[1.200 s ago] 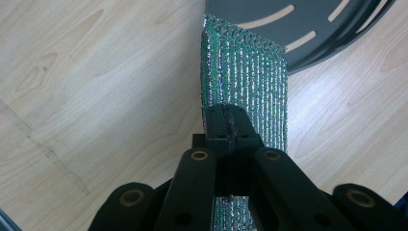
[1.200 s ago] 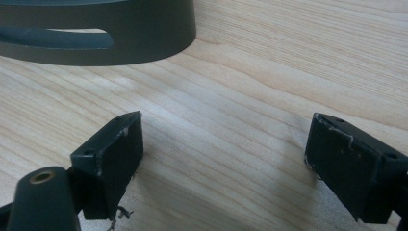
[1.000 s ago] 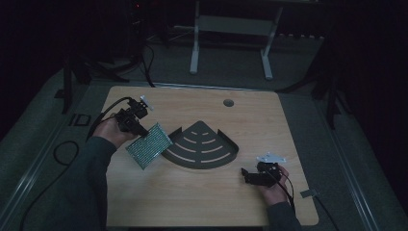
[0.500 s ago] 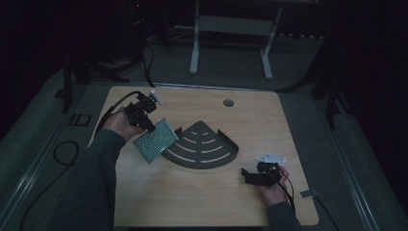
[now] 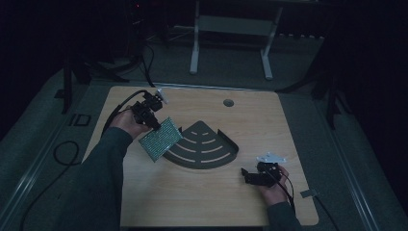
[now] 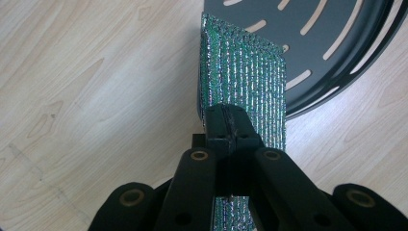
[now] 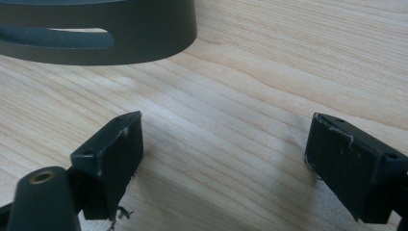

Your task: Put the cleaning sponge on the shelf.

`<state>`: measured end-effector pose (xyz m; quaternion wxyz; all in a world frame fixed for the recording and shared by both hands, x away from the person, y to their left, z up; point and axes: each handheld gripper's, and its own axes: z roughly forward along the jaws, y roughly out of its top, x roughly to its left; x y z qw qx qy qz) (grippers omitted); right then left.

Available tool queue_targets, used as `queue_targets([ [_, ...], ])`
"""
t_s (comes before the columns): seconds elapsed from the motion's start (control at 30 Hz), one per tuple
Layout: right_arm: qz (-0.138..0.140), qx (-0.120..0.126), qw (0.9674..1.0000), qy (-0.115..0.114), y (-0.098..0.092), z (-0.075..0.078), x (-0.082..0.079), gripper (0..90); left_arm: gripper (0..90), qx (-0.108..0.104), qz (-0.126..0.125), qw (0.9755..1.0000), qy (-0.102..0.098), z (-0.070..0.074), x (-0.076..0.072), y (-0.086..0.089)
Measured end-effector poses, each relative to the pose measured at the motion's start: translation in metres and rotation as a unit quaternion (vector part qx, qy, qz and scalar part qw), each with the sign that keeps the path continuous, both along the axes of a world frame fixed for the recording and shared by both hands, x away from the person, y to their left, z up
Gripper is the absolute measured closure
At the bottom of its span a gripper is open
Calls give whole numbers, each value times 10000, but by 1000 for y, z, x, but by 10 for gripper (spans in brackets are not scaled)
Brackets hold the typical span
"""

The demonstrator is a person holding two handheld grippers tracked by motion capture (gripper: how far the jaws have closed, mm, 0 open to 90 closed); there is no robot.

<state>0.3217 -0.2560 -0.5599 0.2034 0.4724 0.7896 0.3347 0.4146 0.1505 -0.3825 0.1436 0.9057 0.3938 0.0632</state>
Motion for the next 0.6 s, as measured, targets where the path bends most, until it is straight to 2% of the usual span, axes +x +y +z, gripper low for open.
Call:
queue_targets([
  [0.6, -1, -1, 10000, 2, 0, 0, 0, 129, 900, 23, 109, 9999, 7, -11, 15, -20],
])
